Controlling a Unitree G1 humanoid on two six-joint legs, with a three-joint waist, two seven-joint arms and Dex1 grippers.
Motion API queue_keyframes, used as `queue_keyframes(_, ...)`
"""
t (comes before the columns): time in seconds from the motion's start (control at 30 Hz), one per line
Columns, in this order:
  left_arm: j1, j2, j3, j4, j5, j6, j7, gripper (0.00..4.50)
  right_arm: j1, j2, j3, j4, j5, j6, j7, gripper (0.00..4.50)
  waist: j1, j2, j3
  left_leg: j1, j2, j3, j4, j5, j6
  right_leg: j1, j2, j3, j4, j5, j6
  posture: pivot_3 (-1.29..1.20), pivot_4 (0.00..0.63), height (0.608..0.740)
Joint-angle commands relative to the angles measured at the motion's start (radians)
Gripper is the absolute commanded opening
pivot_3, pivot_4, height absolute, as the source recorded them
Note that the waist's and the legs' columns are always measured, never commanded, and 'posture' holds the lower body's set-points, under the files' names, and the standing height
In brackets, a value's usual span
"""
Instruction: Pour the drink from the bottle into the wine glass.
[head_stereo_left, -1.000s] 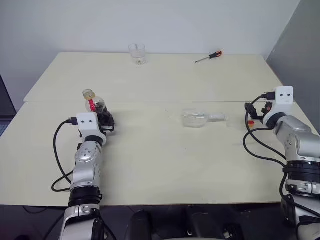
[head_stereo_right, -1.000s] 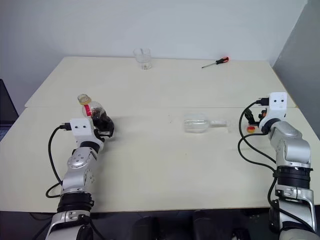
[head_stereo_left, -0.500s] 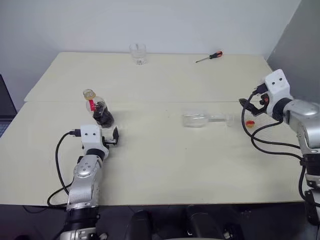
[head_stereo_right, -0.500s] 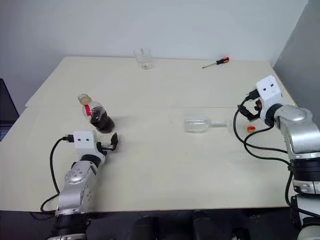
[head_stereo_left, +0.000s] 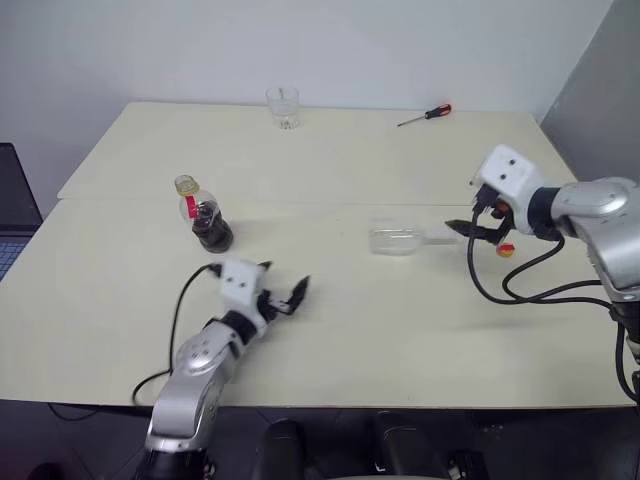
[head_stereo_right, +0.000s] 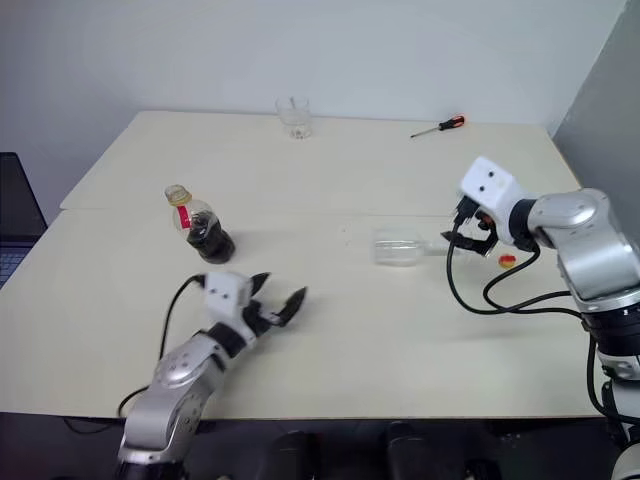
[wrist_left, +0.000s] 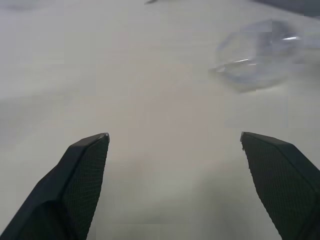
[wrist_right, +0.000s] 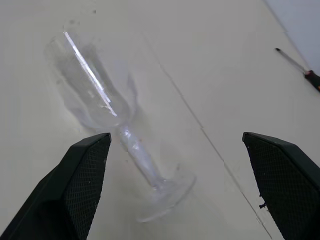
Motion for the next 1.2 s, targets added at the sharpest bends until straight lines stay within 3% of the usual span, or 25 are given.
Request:
queue_keyframes(0.03,-0.077,0.031,-0.041,-0.016,-0.043,0.080,-0.084,4.47,-0.024,0.001,0.012,0.020,-0.040,-0.037,0.022,4.50,-0.002,0.000,0.000,0.000,0.000,0.000,0.000,0.000,0.000,0.000,0.000,0.001,0.000,0.000,0.000,0.00,0.150,0.740)
queue_keyframes(0.37,-0.120,0.121,-0.071,-0.014,-0.048,0.130,-0.205,4.47,-0.051,0.097,0.079,0.144,-0.122,-0.122,0.054,4.50,-0.010,0.000,0.000,0.000,0.002,-0.002,-0.001,0.000,0.000,-0.001,0.003,0.001,0.001,0.000,-0.001,0.00,0.150,0.740)
queue_keyframes(0.9,-0.095,0.110,-0.060,-0.045,-0.051,0.148,-0.189,4.47,-0.177,0.173,0.201,0.448,-0.288,-0.298,0.166,4.50,-0.007,0.000,0.000,0.000,0.002,-0.001,0.001,0.000,0.000,0.000,0.002,0.000,0.002,0.001,-0.003,0.00,0.150,0.740)
queue_keyframes(1.2,-0.092,0.102,-0.064,-0.055,-0.044,0.163,-0.167,4.47,-0.270,0.232,0.229,0.661,-0.393,-0.429,0.159,4.50,-0.009,0.001,0.000,0.000,0.002,-0.001,0.001,0.000,0.000,0.000,0.002,0.001,0.001,0.002,-0.005,0.00,0.150,0.740)
